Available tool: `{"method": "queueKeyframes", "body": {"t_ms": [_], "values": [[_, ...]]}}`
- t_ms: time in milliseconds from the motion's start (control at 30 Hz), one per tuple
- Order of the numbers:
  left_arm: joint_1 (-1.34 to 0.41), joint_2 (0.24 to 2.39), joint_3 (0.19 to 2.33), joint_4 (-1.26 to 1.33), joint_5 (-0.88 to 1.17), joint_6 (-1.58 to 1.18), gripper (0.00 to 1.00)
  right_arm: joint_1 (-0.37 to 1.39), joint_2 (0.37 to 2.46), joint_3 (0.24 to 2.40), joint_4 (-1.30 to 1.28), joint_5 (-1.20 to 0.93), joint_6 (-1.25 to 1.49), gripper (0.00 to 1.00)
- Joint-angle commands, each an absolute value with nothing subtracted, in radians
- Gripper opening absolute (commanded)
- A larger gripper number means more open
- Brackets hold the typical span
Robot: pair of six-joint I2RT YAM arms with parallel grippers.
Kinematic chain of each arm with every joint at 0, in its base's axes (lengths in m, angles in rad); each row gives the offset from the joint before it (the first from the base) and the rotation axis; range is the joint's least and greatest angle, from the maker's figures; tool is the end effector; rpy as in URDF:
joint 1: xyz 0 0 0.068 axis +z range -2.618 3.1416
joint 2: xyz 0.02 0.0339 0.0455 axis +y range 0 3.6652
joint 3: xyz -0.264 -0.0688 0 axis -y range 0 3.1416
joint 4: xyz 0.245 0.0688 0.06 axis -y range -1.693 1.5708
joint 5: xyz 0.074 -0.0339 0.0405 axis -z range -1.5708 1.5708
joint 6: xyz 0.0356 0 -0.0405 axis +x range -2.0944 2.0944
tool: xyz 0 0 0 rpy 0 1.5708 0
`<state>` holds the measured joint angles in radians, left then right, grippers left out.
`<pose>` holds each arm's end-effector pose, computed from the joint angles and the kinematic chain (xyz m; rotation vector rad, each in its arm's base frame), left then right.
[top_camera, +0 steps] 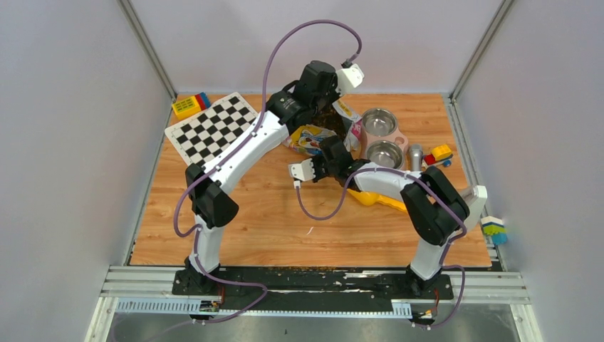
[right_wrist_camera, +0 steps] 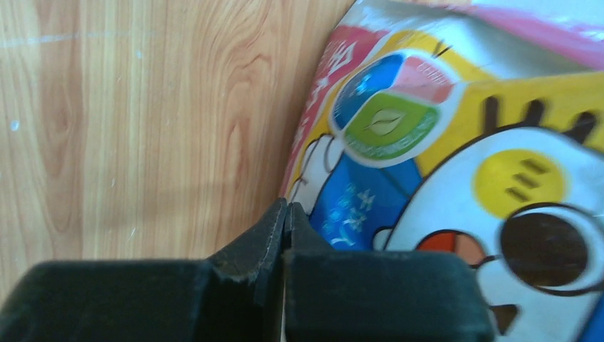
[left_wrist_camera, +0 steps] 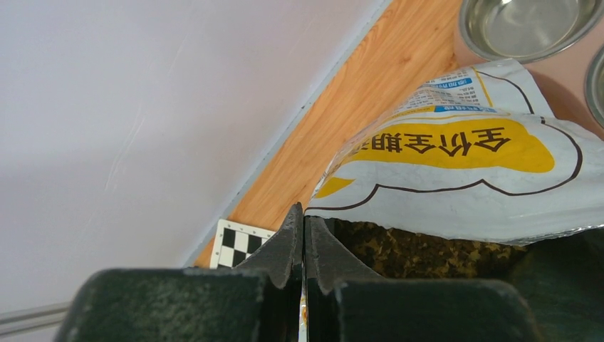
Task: Serve the pet food
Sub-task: Move the pet food bag to the center of the board.
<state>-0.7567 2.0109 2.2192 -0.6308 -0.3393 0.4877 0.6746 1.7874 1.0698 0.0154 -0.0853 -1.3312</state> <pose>0.3411 -0.3057 0.4176 0.9656 1.7187 0.1627 0.2983 0.2424 0.1847 -1.9479 1.1892 -0.2491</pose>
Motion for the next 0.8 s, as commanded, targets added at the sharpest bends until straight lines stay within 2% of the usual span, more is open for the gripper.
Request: {"method": "queueKeyframes", "body": {"t_ms": [0, 367, 567, 767], "values": [[-0.71, 1.973, 2.331, -0.56, -0.459, 0.483, 0.0, 0.616, 1.805, 1.057, -0.038, -0.03, -1.397, 0.0], [-0.674, 1.992, 2.373, -0.571, -0.467, 0.458, 0.0, 0.533, 1.958, 1.198, -0.06, 0.037, -1.423, 0.0], [-0.673, 1.982, 2.354, -0.579, -0.392, 0.434, 0.0, 0.515, 2.07, 1.317, 0.027, 0.05, -1.385, 0.0], [-0.681, 1.974, 2.335, -0.605, -0.322, 0.437, 0.0, 0.537, 2.071, 1.302, 0.07, 0.031, -1.382, 0.0]]}}
